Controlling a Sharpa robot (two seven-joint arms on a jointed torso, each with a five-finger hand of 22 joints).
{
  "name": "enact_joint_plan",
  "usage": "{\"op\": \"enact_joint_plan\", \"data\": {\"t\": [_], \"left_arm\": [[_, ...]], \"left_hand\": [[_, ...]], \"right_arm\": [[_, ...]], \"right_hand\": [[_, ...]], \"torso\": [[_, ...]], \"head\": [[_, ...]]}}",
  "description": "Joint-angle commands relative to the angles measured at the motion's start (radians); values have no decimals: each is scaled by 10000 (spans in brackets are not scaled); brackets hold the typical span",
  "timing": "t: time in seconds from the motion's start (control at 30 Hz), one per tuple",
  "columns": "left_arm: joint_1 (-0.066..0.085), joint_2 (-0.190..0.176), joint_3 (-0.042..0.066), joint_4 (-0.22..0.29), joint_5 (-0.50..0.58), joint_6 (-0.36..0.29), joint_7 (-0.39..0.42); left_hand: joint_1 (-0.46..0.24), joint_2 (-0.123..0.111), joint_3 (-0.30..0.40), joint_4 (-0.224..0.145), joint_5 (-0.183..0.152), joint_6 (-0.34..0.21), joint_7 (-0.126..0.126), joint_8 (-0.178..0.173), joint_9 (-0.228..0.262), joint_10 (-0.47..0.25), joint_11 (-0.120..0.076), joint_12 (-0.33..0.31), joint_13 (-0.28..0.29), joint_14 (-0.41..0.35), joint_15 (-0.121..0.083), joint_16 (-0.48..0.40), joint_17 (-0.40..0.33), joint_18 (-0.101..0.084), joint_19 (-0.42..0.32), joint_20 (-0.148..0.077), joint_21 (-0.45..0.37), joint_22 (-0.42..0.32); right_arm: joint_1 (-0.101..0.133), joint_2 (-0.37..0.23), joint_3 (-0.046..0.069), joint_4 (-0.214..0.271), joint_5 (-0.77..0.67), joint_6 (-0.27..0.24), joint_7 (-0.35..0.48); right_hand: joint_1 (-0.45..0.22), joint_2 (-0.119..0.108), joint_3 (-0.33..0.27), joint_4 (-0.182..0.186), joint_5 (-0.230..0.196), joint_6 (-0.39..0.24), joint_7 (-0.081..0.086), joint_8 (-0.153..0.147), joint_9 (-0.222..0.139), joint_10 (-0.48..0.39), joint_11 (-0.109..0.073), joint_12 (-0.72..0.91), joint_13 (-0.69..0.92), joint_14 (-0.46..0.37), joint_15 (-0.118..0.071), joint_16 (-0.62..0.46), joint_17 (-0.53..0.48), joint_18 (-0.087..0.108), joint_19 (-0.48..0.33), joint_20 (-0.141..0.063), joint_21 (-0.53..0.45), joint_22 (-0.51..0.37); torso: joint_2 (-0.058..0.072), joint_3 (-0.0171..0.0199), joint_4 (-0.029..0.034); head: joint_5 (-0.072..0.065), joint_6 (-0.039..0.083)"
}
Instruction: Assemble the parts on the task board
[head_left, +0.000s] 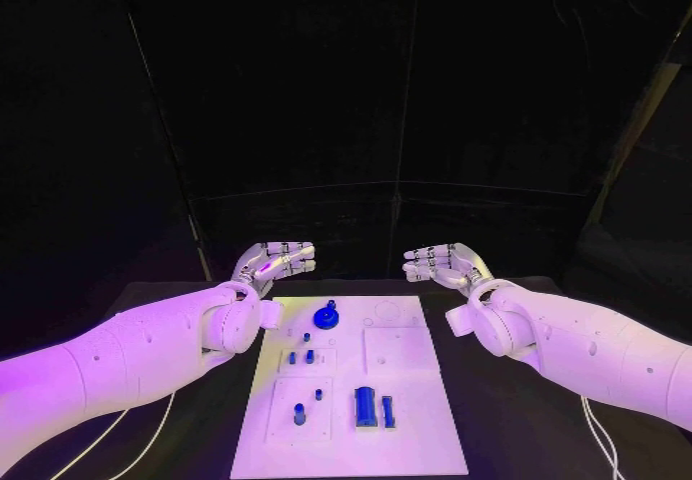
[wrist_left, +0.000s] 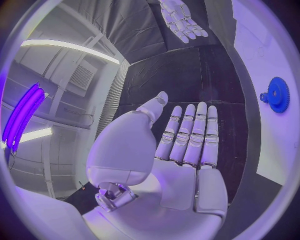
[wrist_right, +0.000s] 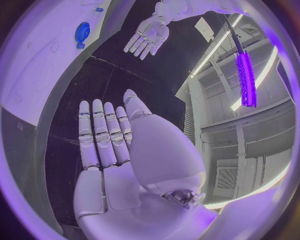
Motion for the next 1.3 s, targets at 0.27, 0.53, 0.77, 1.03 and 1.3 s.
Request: {"op": "enact_joint_plan", "data": {"t": [0.27, 0.53, 0.77, 1.03, 1.3], "left_arm": [[-305, -428, 315, 1076, -240, -1073, 105], [-944, -1251, 944, 3199, -699, -3272, 329], [-1369, -1798, 1362, 4612, -1004, -4736, 477], [-1494, -1959, 1485, 5027, -1094, -5165, 521], [-1494, -1959, 1485, 5027, -1094, -5165, 521]], "left_hand": [[-6068, 368, -1448, 684, -455, -4696, -766, -611, -594, -4821, -938, -634, -568, -4389, -814, -938, -1043, -785, -3518, -1371, -1084, -1560], [-7714, 368, -1834, 684, -455, -5975, -1536, -611, -594, -6135, -1884, -634, -568, -5583, -1630, -1878, -1043, -964, -4481, -1743, -1084, -1985], [-8781, 368, -2083, 684, -455, -6799, -1536, -611, -594, -6989, -1884, -634, -568, -6353, -1630, -1878, -1043, -1756, -5102, -1984, -1084, -2259], [-9753, 368, -2891, 684, -455, -7554, -1536, -611, -594, -7763, -1884, -634, -568, -7063, -1630, -1878, -1043, -1756, -5676, -2755, -1084, -3137], [-10462, 368, -2891, 684, -455, -8105, -1536, -611, -594, -8326, -1884, -634, -568, -7575, -1630, -1878, -1043, -1756, -6068, -2755, -1084, -3137]], "right_arm": [[-133, -383, 33, 1113, 667, -1014, 264], [-403, -1104, 95, 3303, 2045, -3008, 818], [-579, -1576, 137, 4735, 2947, -4312, 1180], [-629, -1708, 148, 5136, 3200, -4677, 1281], [-629, -1708, 148, 5136, 3200, -4677, 1281]], "right_hand": [[-7484, -230, 212, -447, -1373, -4537, -978, -573, -1016, -5173, -771, -626, -558, -5194, -1311, -622, -1089, -685, -4171, -1219, -1189, -702], [-9516, -230, 212, -447, -1373, -5772, -1252, -573, -1016, -6579, -1559, -626, -558, -6608, -1311, -622, -1089, -902, -5304, -1553, -1511, -702], [-10841, -230, 212, -447, -1373, -6573, -1992, -573, -1016, -7489, -1559, -626, -558, -7530, -1311, -622, -1089, -1711, -6041, -2465, -2393, -702], [-12044, -230, 212, -447, -1373, -7306, -1992, -573, -1016, -8323, -1559, -626, -558, -8360, -1311, -622, -1089, -1711, -6693, -2465, -2393, -702], [-12930, -230, 212, -447, -1373, -7841, -1992, -573, -1016, -8936, -1559, -626, -558, -8978, -1311, -622, -1089, -1711, -7188, -2465, -2393, -702]], "torso": [[-214, 200, 192], [-232, 217, 207], [-232, 217, 207], [-232, 217, 207], [-232, 217, 207]], "head": [[59, -389], [64, -419], [64, -419], [64, -419], [64, -419]]}}
